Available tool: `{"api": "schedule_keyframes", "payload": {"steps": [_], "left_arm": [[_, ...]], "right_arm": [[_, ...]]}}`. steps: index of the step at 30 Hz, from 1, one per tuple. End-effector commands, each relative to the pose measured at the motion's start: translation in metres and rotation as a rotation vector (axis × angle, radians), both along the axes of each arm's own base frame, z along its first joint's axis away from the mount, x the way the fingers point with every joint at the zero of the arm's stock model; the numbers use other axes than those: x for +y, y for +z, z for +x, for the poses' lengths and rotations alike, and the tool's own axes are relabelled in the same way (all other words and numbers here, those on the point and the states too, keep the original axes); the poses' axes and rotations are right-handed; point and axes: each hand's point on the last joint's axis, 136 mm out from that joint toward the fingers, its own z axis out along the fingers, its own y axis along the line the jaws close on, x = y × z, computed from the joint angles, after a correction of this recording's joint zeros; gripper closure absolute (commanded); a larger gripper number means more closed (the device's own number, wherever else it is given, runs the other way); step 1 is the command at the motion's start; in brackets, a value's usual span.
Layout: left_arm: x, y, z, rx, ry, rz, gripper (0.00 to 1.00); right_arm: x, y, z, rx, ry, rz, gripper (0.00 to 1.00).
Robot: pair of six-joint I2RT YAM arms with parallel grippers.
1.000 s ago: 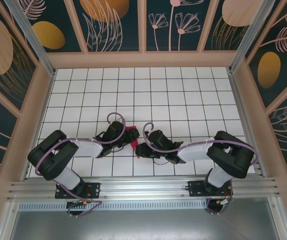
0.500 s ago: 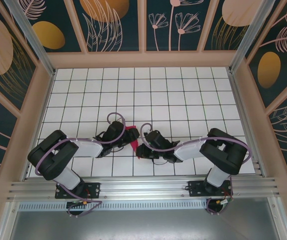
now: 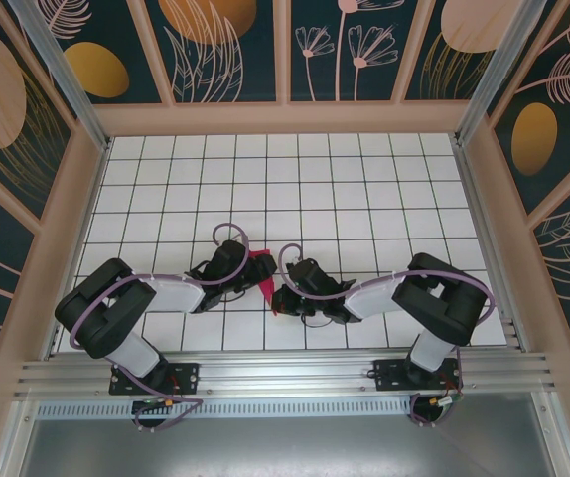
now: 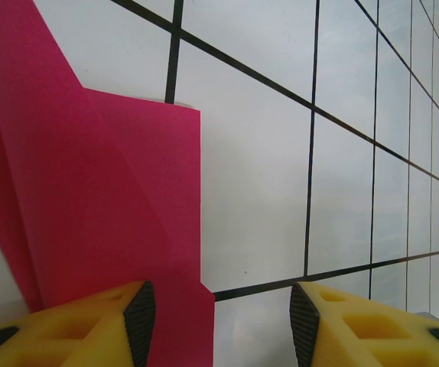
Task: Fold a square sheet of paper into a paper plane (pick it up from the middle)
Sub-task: Fold the wing for the fifth time at the center of the table.
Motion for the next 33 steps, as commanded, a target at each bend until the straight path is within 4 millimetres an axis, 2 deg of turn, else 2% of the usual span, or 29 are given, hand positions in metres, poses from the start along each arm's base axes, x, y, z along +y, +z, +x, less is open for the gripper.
{"api": "schedule_keyframes", "payload": {"steps": [1,4,6,9,12,14,17,22,26,33], "left_arm": [[-0.003,-0.005,-0.002,0.016,-0.024,0.022,0.47],[-0.002,-0.004,-0.001,0.014,-0.025,0.024,0.47],[-0.003,-0.004,-0.001,0.015,-0.026,0.027,0.47],[-0.002,-0.005,-0.002,0.017,-0.026,0.029,0.47],[-0.003,-0.005,-0.002,0.016,-0.028,0.025,0.47],[-0.003,-0.005,-0.001,0.018,-0.029,0.025,0.47],[-0.003,-0.005,-0.001,0.017,-0.028,0.024,0.47],[-0.005,-0.004,0.0,0.014,-0.03,0.019,0.47],[-0.006,-0.003,0.0,0.015,-0.034,0.02,0.48],[-0.005,-0.005,-0.001,0.017,-0.034,0.024,0.48]], "right_arm": [[-0.026,-0.044,-0.021,0.107,0.006,-0.151,0.96],[-0.025,-0.033,-0.016,0.081,-0.007,-0.129,0.84],[-0.023,-0.013,-0.008,0.029,-0.024,-0.094,0.79],[-0.017,0.021,0.003,-0.045,-0.032,-0.025,0.79],[-0.012,0.041,0.008,-0.083,-0.03,0.036,0.82],[-0.006,0.051,0.008,-0.096,-0.014,0.08,0.89],[0.008,0.059,0.007,-0.093,0.022,0.143,0.95],[0.024,0.051,0.008,-0.066,0.058,0.164,0.99],[0.025,0.038,0.012,-0.044,0.044,0.129,1.0],[0.002,0.012,0.008,0.014,0.008,0.071,1.0]]}}
